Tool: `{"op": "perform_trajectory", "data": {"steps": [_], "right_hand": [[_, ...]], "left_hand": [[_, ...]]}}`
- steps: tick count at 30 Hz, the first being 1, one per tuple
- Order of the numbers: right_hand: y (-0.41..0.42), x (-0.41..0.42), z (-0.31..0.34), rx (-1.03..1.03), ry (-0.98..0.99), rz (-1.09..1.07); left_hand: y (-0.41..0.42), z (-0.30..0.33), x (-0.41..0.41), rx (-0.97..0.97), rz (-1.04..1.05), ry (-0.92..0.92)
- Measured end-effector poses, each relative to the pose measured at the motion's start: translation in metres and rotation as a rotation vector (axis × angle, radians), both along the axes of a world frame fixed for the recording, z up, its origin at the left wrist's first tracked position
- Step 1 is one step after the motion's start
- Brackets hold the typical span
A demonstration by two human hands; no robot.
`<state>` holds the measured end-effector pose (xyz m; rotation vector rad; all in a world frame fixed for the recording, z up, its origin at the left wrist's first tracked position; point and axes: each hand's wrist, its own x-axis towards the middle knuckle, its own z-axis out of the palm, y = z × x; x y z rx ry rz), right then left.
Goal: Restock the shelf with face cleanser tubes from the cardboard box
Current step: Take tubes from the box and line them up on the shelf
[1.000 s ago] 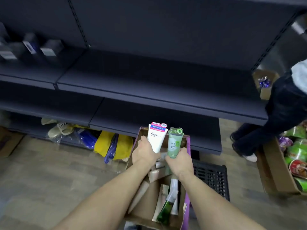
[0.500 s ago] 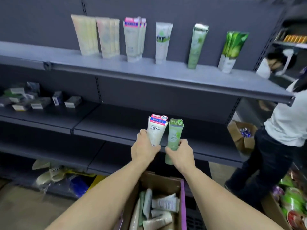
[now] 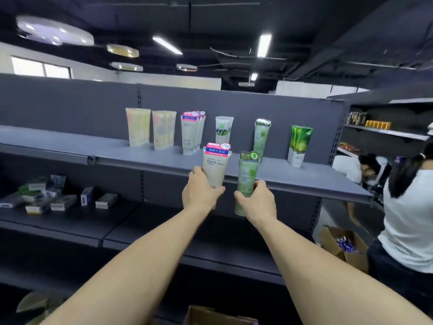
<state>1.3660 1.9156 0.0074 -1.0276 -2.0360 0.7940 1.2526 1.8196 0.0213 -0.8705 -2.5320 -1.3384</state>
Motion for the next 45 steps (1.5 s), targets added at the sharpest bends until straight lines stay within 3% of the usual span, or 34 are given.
{"op": "perform_trajectory", "data": {"steps": [19, 35, 45], "right_hand": [[0.05, 0.011, 0.058, 0.066, 0.056, -0.128], [0.102, -0.08, 0.071, 0.048, 0.062, -0.294], [0.151, -0.11, 0.066, -0.005, 0.062, -0.317]], "left_hand": [[0.037, 0.057, 0.002, 0.098, -0.043, 0.059], [0.104, 0.071, -0.109, 0.107, -0.184, 0.102], [0.147, 0.064, -0.139, 0.093, -0.166, 0.079]]}}
